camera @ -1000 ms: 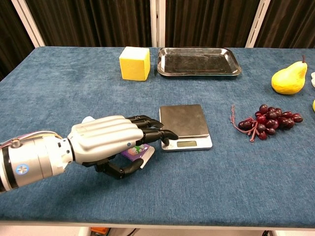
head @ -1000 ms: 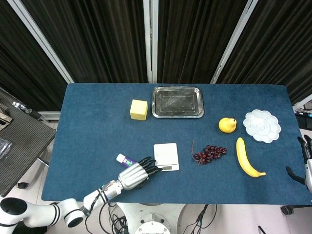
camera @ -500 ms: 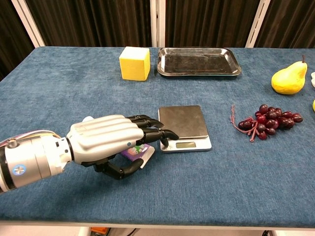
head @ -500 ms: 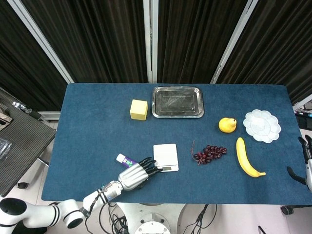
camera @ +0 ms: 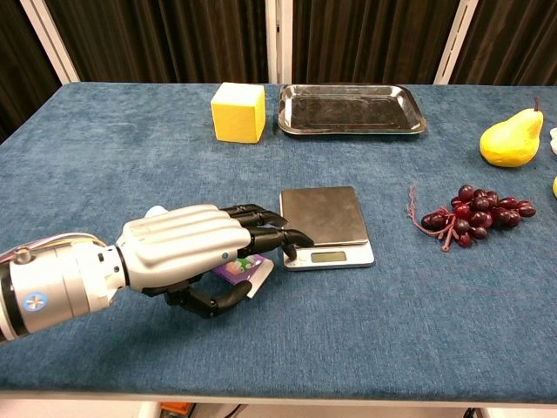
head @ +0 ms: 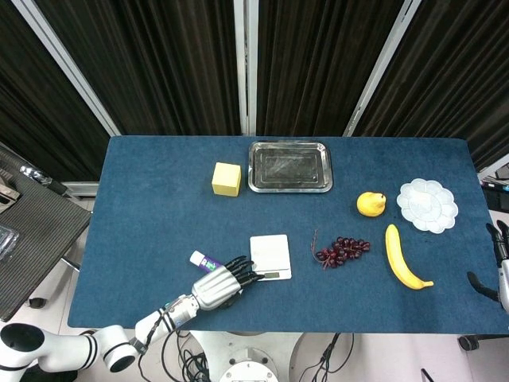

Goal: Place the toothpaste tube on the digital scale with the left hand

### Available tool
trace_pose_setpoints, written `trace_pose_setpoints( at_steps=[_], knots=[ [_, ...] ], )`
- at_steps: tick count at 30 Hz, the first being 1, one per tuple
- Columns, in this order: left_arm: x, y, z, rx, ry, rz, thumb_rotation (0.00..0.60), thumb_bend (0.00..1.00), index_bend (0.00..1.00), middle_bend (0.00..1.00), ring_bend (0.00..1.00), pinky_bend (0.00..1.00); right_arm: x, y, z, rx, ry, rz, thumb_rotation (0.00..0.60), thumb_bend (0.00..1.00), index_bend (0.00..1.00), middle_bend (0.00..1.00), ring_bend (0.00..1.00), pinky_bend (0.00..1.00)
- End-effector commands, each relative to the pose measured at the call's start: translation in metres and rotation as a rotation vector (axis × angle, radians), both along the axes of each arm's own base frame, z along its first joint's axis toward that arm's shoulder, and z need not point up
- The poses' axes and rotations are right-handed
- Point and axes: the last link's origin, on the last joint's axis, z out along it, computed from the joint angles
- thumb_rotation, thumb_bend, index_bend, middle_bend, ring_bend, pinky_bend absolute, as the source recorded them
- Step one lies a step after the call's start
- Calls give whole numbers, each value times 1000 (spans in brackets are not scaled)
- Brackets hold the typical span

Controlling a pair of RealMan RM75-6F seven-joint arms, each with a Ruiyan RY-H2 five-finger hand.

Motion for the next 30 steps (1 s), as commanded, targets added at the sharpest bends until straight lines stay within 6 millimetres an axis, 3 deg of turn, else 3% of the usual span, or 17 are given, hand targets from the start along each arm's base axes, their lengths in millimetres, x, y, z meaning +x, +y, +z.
trace_pose_setpoints(
  at_steps=[1, 30],
  knots=[
    [-1, 0, 0, -1, 2, 3, 600, 612, 82, 173, 0, 0, 0, 0, 0, 0, 1, 1, 600, 155, 0, 0, 0, 0],
    [-4, -6, -9, -10, 13, -6, 600, 612, 82, 203, 0, 0, -3, 1, -6, 21, 4, -14, 600, 158, 0, 0, 0, 0]
  ],
)
